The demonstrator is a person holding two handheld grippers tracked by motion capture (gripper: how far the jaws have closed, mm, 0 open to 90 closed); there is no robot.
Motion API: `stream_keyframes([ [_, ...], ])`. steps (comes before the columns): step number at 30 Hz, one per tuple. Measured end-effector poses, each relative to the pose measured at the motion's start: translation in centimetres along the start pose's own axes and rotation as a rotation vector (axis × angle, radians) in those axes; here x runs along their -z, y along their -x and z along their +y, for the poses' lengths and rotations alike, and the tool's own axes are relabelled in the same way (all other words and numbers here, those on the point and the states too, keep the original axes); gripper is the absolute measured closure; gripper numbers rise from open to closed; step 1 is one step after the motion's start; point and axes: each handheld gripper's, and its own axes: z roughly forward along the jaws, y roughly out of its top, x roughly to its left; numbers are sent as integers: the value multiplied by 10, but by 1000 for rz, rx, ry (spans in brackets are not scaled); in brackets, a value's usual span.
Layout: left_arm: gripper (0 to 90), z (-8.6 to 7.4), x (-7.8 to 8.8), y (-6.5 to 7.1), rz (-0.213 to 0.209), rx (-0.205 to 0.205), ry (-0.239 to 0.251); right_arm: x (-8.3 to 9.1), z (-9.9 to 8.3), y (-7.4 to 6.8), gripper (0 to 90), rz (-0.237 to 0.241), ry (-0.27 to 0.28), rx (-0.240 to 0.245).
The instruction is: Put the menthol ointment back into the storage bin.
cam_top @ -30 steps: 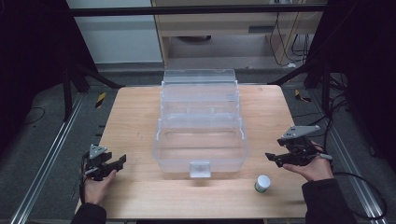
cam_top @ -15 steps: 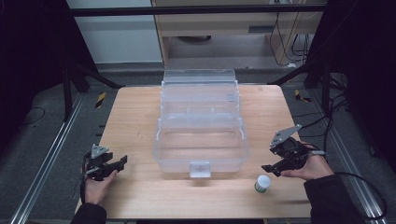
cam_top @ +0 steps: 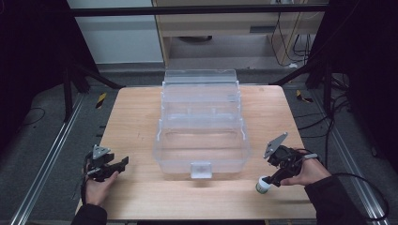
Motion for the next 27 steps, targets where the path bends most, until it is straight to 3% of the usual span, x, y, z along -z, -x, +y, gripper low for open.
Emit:
stream_keyframes([
  [10, 353, 0, 0, 0, -1, -5, 0, -14, 1, -5, 342, 27, -53, 76],
  [27, 356, 0, 0, 1, 2, -15, -3, -36, -1, -9, 425, 60, -143, 163],
])
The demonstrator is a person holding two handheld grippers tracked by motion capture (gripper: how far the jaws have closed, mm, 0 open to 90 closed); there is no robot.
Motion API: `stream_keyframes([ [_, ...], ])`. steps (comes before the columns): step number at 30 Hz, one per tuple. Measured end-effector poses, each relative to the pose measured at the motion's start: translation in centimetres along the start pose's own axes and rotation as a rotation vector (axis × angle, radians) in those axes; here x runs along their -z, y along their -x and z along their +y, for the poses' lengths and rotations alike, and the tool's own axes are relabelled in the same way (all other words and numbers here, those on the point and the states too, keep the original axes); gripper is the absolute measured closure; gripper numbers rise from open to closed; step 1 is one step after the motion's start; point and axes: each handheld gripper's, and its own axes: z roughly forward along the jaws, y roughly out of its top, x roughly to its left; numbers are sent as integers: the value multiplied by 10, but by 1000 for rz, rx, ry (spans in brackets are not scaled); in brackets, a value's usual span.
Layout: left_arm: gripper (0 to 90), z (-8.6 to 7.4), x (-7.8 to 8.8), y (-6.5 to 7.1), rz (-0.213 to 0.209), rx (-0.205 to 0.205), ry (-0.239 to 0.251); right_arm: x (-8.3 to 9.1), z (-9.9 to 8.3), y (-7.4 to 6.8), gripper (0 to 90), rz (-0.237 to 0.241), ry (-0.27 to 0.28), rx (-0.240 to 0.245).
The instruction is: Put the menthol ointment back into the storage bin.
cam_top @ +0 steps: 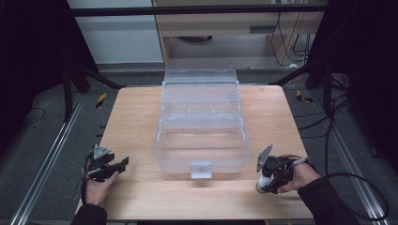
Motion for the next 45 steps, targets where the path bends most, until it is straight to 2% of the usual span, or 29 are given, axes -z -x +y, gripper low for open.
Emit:
stream_keyframes([
  [8, 374, 0, 0, 0, -5, -6, 1, -8, 4, 1, 469, 11, -34, 36],
  [24, 384, 0, 0, 1, -4, -12, -4, -12, 9, 4, 501, 29, -73, 41],
  [28, 384, 1, 0, 2, -1, -15, -4, -11, 9, 5, 502, 31, -78, 28],
  [36, 385, 1, -1, 3, -2, -18, -8, 1, 10, 5, 503, 19, -53, 9],
  [45, 386, 1, -2, 3, -4, -23, -15, 27, 16, 7, 503, -7, -9, -16],
])
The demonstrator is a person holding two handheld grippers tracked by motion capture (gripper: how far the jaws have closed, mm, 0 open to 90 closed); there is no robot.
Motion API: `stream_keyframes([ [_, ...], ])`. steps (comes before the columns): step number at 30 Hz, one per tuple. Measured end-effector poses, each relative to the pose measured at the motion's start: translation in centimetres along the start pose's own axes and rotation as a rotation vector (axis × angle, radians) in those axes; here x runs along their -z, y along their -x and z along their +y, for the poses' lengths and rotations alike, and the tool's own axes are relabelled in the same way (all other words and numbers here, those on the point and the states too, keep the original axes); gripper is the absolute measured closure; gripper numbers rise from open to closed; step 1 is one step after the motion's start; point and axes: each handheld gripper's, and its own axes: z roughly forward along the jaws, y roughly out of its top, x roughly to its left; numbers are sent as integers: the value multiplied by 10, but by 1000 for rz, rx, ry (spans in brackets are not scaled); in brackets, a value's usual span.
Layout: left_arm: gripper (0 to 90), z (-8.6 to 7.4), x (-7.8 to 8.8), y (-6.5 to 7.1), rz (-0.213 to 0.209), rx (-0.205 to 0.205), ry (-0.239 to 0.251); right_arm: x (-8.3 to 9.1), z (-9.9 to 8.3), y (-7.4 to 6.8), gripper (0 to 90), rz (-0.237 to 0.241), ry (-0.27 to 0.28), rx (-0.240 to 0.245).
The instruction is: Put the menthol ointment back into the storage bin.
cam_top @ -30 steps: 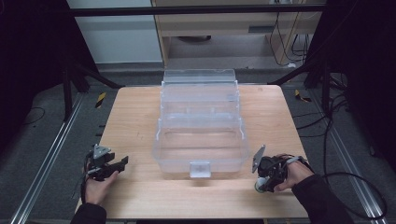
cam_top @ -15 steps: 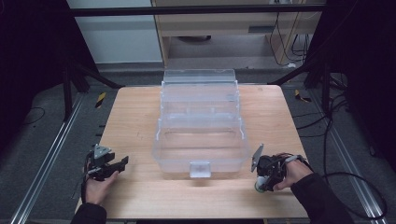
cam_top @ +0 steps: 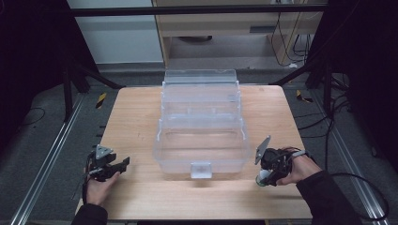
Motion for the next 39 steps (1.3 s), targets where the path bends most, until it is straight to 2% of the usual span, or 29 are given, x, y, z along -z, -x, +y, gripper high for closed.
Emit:
stream_keyframes([
  [15, 386, 0, 0, 1, -4, -7, -4, 25, 11, 0, 503, -6, 49, -8],
  [29, 386, 0, 0, 1, -9, -8, -6, 58, 28, 1, 503, -21, 75, -15],
  [32, 386, 0, 0, 1, -8, -8, -5, 68, 36, 4, 503, -36, 85, -13],
  [39, 386, 0, 0, 1, -9, -10, -9, 78, 48, 10, 503, -46, 101, -4],
])
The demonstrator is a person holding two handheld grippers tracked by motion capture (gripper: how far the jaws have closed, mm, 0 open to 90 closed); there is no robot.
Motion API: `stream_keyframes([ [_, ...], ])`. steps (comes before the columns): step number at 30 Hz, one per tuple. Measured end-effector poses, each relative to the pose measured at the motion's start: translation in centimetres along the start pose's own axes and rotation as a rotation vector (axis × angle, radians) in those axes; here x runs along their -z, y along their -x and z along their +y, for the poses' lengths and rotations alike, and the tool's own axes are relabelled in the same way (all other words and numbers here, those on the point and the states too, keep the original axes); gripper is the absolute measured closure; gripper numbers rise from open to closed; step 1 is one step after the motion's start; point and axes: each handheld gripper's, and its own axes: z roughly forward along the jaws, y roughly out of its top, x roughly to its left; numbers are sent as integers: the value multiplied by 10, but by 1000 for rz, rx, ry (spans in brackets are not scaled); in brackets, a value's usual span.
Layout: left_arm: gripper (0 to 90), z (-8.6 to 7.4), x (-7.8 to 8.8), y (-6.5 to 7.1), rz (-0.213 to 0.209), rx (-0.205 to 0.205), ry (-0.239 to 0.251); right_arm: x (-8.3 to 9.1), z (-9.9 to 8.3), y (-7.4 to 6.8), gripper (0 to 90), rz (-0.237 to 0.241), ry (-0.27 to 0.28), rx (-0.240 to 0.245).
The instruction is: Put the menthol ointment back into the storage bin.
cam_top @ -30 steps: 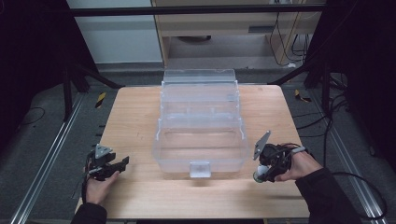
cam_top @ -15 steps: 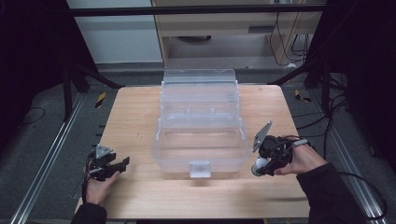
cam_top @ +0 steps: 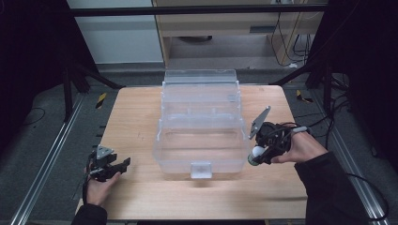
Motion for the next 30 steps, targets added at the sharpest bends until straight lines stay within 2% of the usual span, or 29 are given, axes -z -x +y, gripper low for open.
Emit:
stream_keyframes([
  [7, 387, 0, 0, 0, -1, 0, 0, 8, 14, 8, 503, -6, 15, -3],
  [14, 389, 0, 1, 0, -1, -2, 0, 3, 25, 15, 503, 4, 19, 0],
  [22, 390, 0, 0, 0, -1, -1, 0, -16, 35, 23, 503, 13, 14, 26],
  [30, 391, 0, 0, 0, -1, -2, 1, -32, 40, 30, 503, 17, 9, 14],
])
